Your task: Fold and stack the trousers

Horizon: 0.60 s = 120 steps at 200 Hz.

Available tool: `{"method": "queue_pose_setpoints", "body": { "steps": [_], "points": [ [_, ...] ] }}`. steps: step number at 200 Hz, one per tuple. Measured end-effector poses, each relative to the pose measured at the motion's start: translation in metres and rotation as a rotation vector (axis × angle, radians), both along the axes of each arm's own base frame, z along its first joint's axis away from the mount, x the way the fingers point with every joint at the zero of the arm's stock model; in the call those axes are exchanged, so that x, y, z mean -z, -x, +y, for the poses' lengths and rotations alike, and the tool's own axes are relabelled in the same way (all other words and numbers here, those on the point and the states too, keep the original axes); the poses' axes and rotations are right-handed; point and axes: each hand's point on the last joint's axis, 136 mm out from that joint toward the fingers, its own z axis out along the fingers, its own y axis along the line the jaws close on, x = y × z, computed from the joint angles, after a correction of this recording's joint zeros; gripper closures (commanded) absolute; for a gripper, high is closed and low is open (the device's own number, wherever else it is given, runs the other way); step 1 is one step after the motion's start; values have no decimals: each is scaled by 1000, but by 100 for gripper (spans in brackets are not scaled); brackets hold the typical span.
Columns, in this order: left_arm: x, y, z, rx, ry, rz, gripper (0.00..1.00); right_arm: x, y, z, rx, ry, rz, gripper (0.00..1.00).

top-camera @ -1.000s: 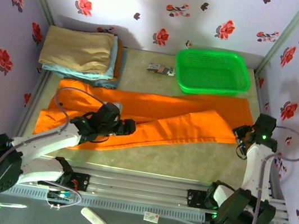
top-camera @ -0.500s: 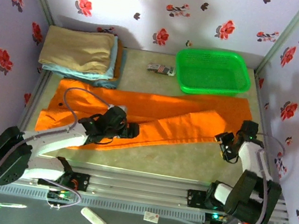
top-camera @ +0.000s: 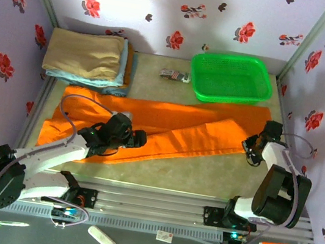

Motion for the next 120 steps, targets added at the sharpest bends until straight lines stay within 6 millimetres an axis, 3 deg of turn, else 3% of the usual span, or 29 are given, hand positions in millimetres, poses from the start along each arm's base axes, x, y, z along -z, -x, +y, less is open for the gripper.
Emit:
{"method": "queue_pose_setpoints", "body": {
  "steps": [39, 59, 79, 120],
  "points": [
    [2, -1, 3, -1, -14, 2, 13, -6, -3, 1, -3, 5, -20, 100],
    [1, 0, 5, -4, -16, 2, 13, -19, -9, 6, -22, 4, -58, 100],
    [0, 0, 8, -8, -17, 2, 14, -52, -24, 14, -54, 16, -137, 100],
    [-10, -1, 10, -14, -3, -14, 13, -145, -78, 36, -150, 22, -343, 100]
  ]
}}
